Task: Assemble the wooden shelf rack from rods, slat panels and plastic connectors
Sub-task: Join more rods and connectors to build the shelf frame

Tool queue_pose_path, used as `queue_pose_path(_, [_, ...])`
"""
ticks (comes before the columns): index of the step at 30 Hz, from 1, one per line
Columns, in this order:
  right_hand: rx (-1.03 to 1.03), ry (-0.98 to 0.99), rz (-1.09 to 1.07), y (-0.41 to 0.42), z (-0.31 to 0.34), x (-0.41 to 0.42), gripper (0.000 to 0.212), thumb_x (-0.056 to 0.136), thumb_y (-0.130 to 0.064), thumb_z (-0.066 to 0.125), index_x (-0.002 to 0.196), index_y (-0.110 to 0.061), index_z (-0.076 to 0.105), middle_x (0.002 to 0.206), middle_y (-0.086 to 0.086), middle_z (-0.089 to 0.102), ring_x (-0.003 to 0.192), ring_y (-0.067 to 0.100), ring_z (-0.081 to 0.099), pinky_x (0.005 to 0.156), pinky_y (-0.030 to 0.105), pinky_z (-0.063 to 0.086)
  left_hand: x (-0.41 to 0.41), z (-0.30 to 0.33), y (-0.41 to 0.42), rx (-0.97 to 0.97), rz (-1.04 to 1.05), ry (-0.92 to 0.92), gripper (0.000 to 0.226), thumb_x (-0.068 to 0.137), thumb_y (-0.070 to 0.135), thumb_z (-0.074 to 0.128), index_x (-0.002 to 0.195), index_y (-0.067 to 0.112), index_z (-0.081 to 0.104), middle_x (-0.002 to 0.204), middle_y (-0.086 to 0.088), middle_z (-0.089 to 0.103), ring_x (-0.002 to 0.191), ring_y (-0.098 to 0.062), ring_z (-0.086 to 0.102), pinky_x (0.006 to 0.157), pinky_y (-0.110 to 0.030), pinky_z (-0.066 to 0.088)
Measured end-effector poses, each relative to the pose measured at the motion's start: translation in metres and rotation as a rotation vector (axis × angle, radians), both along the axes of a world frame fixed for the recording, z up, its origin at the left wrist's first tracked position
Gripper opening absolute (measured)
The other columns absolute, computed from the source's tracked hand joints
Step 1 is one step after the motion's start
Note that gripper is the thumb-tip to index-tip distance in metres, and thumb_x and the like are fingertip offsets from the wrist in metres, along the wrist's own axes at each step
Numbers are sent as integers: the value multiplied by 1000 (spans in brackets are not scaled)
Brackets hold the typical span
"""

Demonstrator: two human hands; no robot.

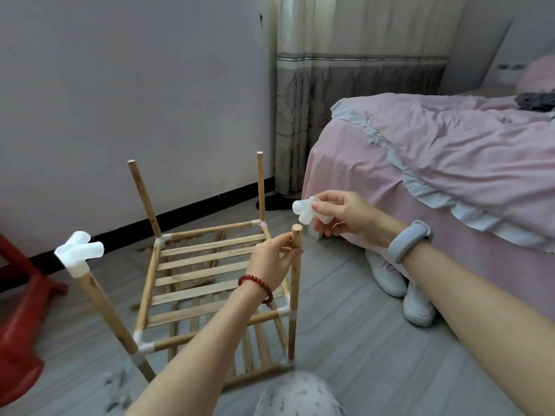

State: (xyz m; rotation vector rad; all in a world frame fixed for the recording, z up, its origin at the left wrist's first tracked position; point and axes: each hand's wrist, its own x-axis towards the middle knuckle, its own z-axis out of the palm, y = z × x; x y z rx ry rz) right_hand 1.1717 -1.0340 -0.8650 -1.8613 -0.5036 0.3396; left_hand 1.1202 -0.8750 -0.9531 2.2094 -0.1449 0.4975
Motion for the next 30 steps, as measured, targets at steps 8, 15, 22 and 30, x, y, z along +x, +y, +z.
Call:
queue_pose_path(8, [-294, -162, 61, 17, 20, -6, 5, 95, -23, 52, 98, -24, 56, 59, -3, 65, 43, 9, 48, 40, 16, 32, -1, 5, 3, -183, -30, 134, 27, 87, 11, 62, 113, 12, 66, 102, -1, 69, 91, -6, 61, 91, -23, 49])
queue_pose_path(15, [-371, -127, 48, 25, 30, -8, 8, 95, -21, 50, 90, -16, 54, 53, 1, 65, 40, 12, 42, 39, 17, 29, -1, 5, 3, -247, -48, 177, 27, 88, 9, 60, 114, 10, 65, 105, -4, 68, 99, -14, 63, 94, -30, 49])
queue_pose_path(22, [-218, 63, 19, 26, 24, -3, 10, 96, -17, 49, 89, -10, 50, 54, 11, 63, 40, 15, 40, 36, 17, 31, 1, 2, 5, -296, -59, 207, 26, 89, 10, 58, 115, 8, 65, 109, -6, 67, 103, -14, 61, 96, -28, 47])
queue_pose_path(30, [-298, -35, 44, 30, 17, -2, 8, 92, -21, 57, 86, -15, 56, 56, 1, 59, 48, 10, 44, 41, 17, 30, 3, 1, 5, -303, -78, 216, 26, 89, 11, 58, 114, 9, 65, 101, 3, 66, 95, -7, 60, 94, -26, 48])
